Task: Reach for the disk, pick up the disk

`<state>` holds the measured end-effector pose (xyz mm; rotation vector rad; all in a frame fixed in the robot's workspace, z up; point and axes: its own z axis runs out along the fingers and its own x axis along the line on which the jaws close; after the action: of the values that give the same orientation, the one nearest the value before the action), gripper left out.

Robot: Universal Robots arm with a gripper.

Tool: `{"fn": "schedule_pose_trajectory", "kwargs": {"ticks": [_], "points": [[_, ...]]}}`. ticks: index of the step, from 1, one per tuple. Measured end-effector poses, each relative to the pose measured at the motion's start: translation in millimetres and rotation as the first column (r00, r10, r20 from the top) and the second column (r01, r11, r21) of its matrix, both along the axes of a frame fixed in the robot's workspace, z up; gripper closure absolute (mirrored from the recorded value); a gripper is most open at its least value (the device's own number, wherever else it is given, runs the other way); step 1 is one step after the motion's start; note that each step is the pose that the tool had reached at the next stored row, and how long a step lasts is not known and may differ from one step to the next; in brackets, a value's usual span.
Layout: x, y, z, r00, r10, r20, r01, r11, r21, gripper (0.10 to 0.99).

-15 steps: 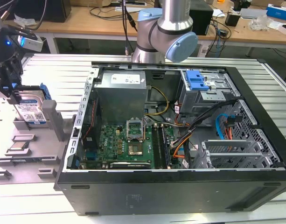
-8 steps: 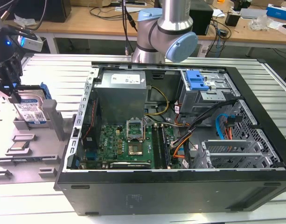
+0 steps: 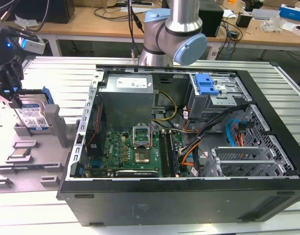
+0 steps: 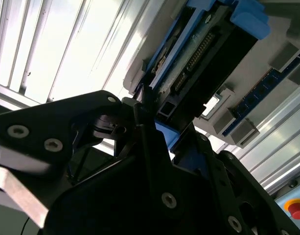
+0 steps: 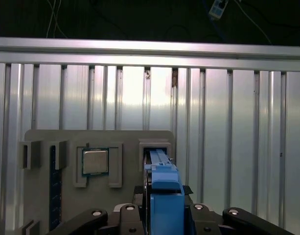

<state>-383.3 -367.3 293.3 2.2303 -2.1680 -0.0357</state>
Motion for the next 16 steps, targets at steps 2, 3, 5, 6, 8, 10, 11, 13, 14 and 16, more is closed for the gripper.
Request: {"fn": "schedule_pose_trajectory", "kwargs": {"ticks": [2, 3, 5, 6, 8, 10, 11, 13, 14, 16], "points": [[0.0, 0.0, 0.0, 1.0, 0.0, 0.0001, 0.0, 1.0, 0.0, 0.718], [0.0, 0.0, 0.0, 1.0, 0.0, 0.0, 0.0, 1.0, 0.0, 0.718], [0.1, 0.1, 0.3, 1.0, 0.0, 0.0001, 0.0, 1.0, 0.0, 0.718], [0.1, 0.1, 1.2, 1.0, 0.0, 0.0002, 0.0, 1.0, 0.0, 0.718], [0.3, 0.0, 4.3, 1.0, 0.0, 0.0001, 0.0, 1.0, 0.0, 0.718], [0.4, 0.1, 6.9, 1.0, 0.0, 0.0001, 0.0, 1.0, 0.0, 0.718], [0.5, 0.1, 8.2, 1.0, 0.0, 0.0001, 0.0, 1.0, 0.0, 0.718], [0.8, 0.2, 12.4, 1.0, 0.0, 0.0001, 0.0, 1.0, 0.0, 0.718], [0.9, 0.3, 14.6, 1.0, 0.0, 0.0, 0.0, 1.0, 0.0, 0.718], [1.1, 0.4, 16.7, 1.0, 0.0, 0.0, 0.0, 1.0, 0.0, 0.718]]}}
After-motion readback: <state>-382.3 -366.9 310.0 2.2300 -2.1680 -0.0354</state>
